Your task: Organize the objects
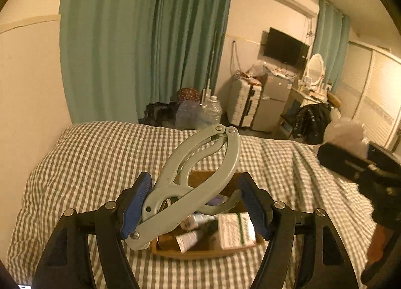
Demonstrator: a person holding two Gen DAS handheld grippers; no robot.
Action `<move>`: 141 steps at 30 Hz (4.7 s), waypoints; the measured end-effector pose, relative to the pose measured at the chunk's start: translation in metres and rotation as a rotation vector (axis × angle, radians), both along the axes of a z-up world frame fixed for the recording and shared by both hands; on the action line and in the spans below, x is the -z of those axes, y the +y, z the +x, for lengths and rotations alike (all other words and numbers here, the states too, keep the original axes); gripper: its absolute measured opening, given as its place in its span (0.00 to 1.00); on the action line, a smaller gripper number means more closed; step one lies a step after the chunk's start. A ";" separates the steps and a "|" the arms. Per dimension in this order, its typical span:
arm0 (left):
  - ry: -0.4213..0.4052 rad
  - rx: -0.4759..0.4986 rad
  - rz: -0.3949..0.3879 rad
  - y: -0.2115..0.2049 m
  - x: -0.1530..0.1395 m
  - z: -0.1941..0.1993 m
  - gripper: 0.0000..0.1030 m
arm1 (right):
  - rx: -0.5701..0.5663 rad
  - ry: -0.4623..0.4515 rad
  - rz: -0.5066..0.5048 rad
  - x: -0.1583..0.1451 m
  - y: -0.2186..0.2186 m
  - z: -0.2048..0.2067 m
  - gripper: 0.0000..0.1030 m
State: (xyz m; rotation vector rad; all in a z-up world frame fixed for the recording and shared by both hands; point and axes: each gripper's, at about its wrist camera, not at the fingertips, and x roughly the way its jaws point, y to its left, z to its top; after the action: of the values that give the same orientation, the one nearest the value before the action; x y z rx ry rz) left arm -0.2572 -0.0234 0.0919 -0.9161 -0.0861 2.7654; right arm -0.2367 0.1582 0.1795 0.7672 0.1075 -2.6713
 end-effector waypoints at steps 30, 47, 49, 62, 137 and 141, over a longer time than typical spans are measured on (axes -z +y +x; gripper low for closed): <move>-0.097 0.097 -0.095 0.047 0.160 -0.068 0.82 | 0.114 -0.182 0.067 0.181 -0.013 -0.117 0.83; 0.122 -0.022 -0.083 0.024 0.061 -0.007 1.00 | 0.168 0.074 -0.040 0.050 0.017 -0.015 1.00; 0.156 -0.058 -0.117 0.022 0.045 0.009 1.00 | 0.176 0.120 -0.055 0.033 0.020 0.008 1.00; 0.293 -0.163 -0.057 -0.012 0.032 0.105 1.00 | 0.226 0.218 -0.045 0.035 0.039 0.100 1.00; 0.290 -0.165 -0.138 0.003 0.086 0.139 1.00 | 0.338 0.199 0.029 0.132 0.046 0.124 1.00; 0.287 -0.162 -0.138 0.003 0.086 0.138 1.00 | 0.337 0.197 0.027 0.133 0.046 0.124 1.00</move>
State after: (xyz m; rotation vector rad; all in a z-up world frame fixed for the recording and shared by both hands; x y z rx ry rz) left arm -0.1192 -0.0205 0.0057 -0.5531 0.0837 3.0545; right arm -0.1126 0.2038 0.0467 0.5691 0.0695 -3.0681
